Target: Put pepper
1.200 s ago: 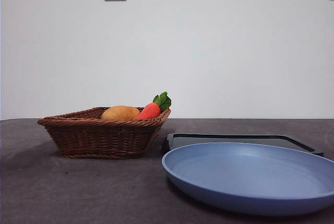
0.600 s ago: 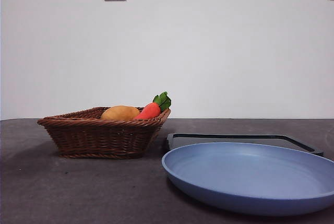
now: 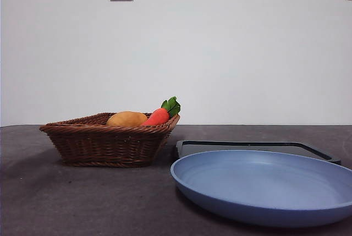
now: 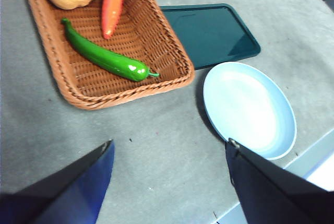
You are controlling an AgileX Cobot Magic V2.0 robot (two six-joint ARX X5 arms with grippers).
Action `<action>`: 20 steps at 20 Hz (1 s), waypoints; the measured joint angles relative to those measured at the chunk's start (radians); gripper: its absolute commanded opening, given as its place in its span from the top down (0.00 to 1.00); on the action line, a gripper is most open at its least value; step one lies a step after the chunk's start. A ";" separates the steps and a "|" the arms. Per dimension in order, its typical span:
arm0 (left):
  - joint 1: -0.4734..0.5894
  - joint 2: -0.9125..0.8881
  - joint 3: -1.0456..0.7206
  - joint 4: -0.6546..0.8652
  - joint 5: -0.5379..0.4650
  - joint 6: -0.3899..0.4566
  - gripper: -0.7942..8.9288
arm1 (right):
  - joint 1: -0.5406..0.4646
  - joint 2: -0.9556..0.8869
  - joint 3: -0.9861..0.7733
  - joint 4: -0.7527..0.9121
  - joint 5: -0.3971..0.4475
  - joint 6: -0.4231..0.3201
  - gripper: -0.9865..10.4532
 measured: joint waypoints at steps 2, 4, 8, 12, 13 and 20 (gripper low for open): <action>0.000 0.000 0.000 0.001 0.002 0.000 0.54 | 0.017 0.082 0.000 0.024 0.000 0.000 0.64; 0.000 0.000 0.000 0.004 0.002 0.000 0.54 | 0.043 0.178 0.000 0.057 0.000 0.001 0.64; 0.000 0.000 0.000 0.004 0.002 0.000 0.54 | 0.094 0.384 0.000 0.145 0.001 0.002 0.64; 0.000 0.000 0.000 0.005 0.002 0.000 0.54 | 0.133 0.546 0.000 0.241 0.006 0.002 0.64; 0.000 0.000 0.000 0.005 0.002 0.000 0.54 | 0.138 0.578 0.000 0.257 0.008 0.002 0.66; 0.000 0.000 0.000 0.008 0.002 0.000 0.54 | 0.142 0.720 0.000 0.317 0.056 -0.006 0.67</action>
